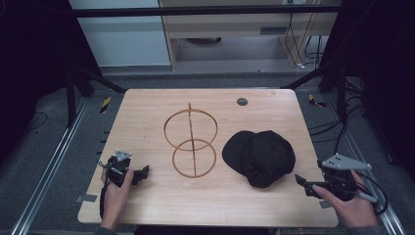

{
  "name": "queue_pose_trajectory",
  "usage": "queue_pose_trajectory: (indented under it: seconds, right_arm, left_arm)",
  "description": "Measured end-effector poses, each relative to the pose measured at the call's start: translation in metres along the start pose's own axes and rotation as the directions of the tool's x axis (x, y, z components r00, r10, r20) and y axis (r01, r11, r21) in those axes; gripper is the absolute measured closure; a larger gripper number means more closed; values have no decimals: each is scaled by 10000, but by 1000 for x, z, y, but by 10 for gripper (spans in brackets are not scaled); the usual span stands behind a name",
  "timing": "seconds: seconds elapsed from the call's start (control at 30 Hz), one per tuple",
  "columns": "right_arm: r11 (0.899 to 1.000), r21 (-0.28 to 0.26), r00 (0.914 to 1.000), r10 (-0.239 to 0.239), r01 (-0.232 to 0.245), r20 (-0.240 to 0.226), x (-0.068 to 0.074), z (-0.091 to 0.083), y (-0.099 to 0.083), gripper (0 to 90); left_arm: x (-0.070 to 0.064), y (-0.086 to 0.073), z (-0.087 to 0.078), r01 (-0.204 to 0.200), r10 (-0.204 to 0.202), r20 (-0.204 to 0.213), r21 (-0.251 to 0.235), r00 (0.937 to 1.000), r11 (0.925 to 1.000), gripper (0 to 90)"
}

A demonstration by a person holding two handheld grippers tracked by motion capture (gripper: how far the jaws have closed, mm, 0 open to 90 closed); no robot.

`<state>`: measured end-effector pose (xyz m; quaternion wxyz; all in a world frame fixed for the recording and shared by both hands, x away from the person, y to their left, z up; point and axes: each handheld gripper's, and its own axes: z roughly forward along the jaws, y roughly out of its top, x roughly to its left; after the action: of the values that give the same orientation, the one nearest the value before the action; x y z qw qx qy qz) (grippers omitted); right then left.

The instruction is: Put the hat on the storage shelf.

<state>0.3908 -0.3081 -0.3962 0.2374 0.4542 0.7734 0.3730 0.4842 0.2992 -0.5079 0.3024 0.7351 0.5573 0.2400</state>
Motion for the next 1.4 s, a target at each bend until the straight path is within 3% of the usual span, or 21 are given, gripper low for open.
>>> queue_pose_trajectory:
  seconds: [0.13,0.3,0.4,0.6,0.77,0.87,1.0,1.2,1.27,1.4]
  right_arm:
    - [9988,434,9987,-186,206,-477,0,10,29,122]
    - [9927,1174,9950,-173,289,-980,2,41,54,141]
    - [9868,1530,9947,-397,540,-952,4,55,63,149]
    - [9754,2131,9947,-367,564,-957,11,77,75,130]
    - [9566,2846,9960,-419,629,-795,14,95,75,158]
    - [9491,3092,9960,-364,599,-813,14,101,74,228]
    - [9424,3235,9934,-558,855,-1000,14,106,72,496]
    - [9488,2969,9881,-689,1075,-1376,15,108,73,788]
    - [9527,2860,9871,-617,1023,-1475,15,107,75,822]
    - [9511,2900,9831,-570,1065,-1739,16,103,83,844]
  left_arm:
    - [-2,-1,-1,-50,50,43,2,10000,10000,0]
    - [-3,-1,-1,-20,20,3,1,10000,10000,0]
    - [-3,-1,-1,-20,20,-2,-3,10000,10000,0]
    - [-3,-1,-1,-25,25,1,-4,10000,10000,0]
    - [-4,-1,0,-51,51,21,0,10000,10000,0]
    - [-4,0,0,-63,63,24,-2,10000,10000,0]
    - [-4,0,0,-71,71,30,-1,10000,10000,0]
    - [-5,0,0,-58,58,49,-10,10000,10000,0]
    - [-6,0,0,-64,64,53,-6,10000,10000,0]
    - [-6,0,0,-71,71,59,-8,10000,10000,0]
